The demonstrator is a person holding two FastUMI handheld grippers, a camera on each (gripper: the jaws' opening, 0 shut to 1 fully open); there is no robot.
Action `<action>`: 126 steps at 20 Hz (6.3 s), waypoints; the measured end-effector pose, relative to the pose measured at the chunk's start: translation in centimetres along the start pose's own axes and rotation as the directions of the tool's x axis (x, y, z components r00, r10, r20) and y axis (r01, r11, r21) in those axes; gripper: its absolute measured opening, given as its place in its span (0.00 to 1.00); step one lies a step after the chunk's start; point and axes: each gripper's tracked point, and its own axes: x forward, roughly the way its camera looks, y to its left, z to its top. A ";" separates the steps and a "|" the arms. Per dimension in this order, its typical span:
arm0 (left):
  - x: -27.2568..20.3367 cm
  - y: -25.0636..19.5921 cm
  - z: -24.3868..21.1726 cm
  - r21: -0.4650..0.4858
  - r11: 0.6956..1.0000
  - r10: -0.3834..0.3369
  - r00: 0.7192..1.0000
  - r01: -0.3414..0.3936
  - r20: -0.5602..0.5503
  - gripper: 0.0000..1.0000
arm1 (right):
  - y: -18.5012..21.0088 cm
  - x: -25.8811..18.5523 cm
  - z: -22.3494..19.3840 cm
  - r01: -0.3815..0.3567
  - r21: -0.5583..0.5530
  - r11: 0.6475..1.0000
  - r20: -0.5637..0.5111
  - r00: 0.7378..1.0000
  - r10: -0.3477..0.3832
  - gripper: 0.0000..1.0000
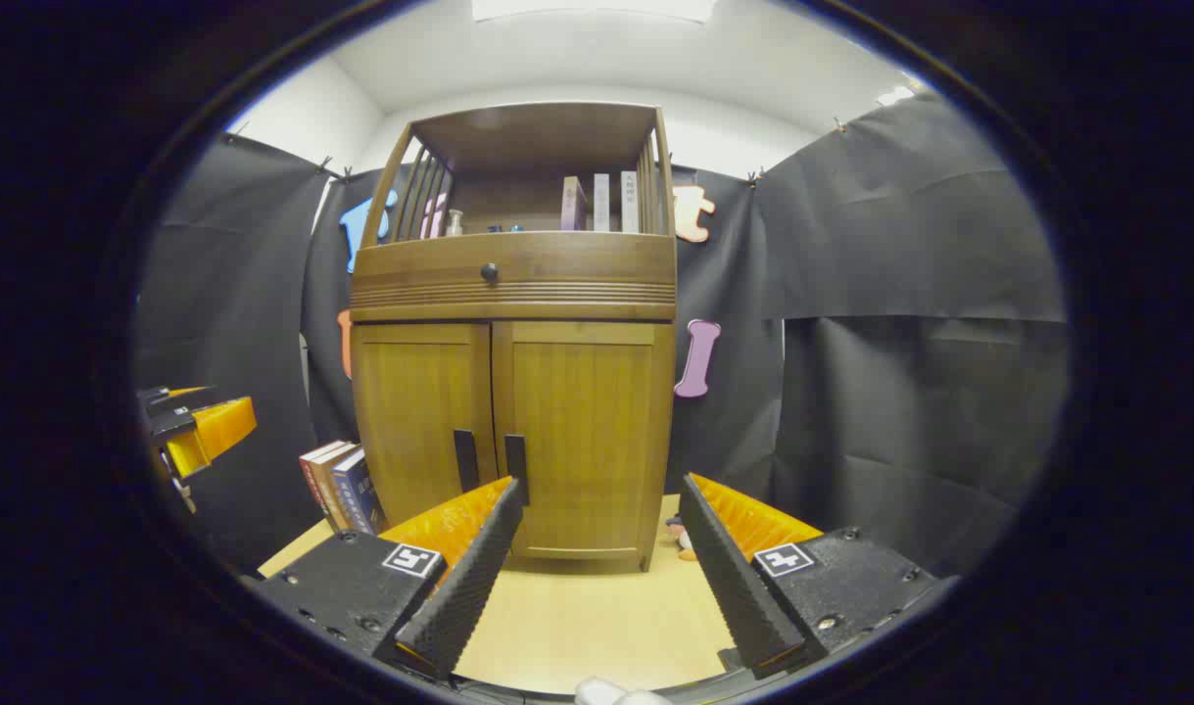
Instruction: Open the right door of the double-door shoe cabinet with the right hand, and open the left door with the left hand.
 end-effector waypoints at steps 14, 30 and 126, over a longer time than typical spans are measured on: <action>-1.0 1.7 -0.9 -0.005 1.000 0.026 0.999 -0.026 -0.026 0.96 | 1.6 -0.2 0.5 -0.018 -0.019 1.000 0.012 1.000 0.019 1.00; -2.0 3.1 -1.9 -0.030 0.999 0.018 0.999 -0.020 -0.042 0.96 | 4.1 6.5 -2.4 -0.023 -0.049 0.999 -0.021 1.000 0.022 1.00; -6.8 -22.0 0.0 0.037 0.995 0.094 0.993 -0.092 -0.074 0.96 | -20.3 14.6 -11.1 -0.442 0.054 0.895 -0.257 0.860 0.440 0.04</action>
